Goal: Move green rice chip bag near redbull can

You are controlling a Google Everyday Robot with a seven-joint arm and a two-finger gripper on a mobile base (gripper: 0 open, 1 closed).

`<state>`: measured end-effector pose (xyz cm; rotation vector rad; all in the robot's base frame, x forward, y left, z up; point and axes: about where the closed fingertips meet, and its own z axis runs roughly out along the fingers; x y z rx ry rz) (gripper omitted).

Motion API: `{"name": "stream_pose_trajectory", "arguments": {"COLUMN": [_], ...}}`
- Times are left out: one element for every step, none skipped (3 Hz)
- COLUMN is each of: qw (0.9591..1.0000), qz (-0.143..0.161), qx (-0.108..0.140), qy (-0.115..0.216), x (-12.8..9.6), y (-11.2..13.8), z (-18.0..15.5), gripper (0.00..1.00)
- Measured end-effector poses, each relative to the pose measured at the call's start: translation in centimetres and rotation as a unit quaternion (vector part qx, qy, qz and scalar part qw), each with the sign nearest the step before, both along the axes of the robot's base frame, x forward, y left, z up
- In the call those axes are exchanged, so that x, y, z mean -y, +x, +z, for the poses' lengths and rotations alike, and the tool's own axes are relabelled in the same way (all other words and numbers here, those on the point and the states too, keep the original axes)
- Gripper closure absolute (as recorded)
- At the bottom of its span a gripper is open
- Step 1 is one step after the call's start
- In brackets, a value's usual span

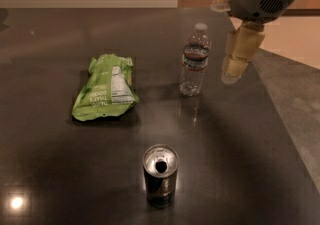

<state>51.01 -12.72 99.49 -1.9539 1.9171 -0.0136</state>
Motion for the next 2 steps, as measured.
{"name": "stream_pose_trajectory", "arguments": {"qw": [0.9987, 0.9947], "qz": [0.050, 0.101], "qx": [0.011, 0.016], "qy": [0.001, -0.003], "x": [-4.0, -8.3], "y": [2.3, 3.6], "z": [0.4, 0.4], "gripper": [0.00, 0.00]}}
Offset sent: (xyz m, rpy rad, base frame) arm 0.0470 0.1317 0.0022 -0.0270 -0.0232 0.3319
